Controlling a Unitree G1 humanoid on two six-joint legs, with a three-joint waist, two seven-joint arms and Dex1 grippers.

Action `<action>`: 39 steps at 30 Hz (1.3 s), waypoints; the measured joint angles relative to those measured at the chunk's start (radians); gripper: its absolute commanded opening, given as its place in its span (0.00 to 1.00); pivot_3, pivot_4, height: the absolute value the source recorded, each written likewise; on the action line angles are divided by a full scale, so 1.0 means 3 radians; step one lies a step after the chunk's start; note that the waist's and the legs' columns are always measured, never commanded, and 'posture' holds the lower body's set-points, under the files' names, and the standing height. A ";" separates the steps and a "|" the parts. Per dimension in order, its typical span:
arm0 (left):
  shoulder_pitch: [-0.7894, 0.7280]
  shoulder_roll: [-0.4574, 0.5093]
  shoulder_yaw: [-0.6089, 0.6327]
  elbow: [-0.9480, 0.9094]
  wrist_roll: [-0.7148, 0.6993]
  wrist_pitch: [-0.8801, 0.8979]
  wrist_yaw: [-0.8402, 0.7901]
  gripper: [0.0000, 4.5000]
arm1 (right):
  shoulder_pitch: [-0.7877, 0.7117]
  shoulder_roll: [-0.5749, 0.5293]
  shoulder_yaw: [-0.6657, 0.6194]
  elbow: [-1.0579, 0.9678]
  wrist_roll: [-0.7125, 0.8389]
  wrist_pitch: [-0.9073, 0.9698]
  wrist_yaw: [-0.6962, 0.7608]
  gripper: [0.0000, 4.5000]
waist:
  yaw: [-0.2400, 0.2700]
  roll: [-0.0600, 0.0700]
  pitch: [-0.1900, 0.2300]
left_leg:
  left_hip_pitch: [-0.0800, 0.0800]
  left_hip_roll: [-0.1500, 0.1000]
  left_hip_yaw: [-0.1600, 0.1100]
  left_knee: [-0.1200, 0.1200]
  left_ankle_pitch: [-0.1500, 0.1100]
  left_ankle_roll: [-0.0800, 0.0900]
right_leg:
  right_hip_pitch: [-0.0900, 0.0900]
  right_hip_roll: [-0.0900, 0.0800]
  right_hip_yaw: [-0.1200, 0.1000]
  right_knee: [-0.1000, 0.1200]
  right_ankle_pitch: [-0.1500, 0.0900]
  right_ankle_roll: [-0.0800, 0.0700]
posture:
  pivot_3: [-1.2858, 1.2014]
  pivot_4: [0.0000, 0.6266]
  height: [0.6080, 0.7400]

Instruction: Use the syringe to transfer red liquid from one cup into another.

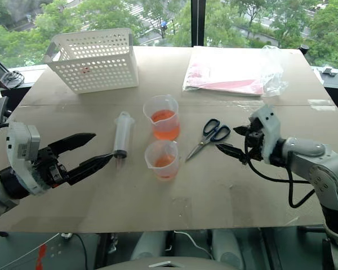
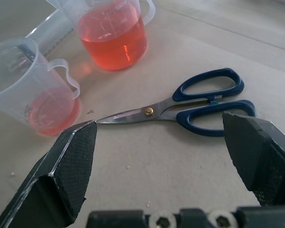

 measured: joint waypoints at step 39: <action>0.0285 0.0164 0.0082 -0.0467 -0.0308 -0.0051 0.0219 0.99 | -0.2613 0.1040 0.2338 0.4770 -0.2915 -0.4933 0.3210 1.00 | -0.0102 0.0010 0.0012 | 0.0004 0.0002 0.0003 0.0000 0.0003 -0.0004 | 0.0001 0.0004 -0.0005 0.0004 0.0006 -0.0007 | 0.52 0.24 1.00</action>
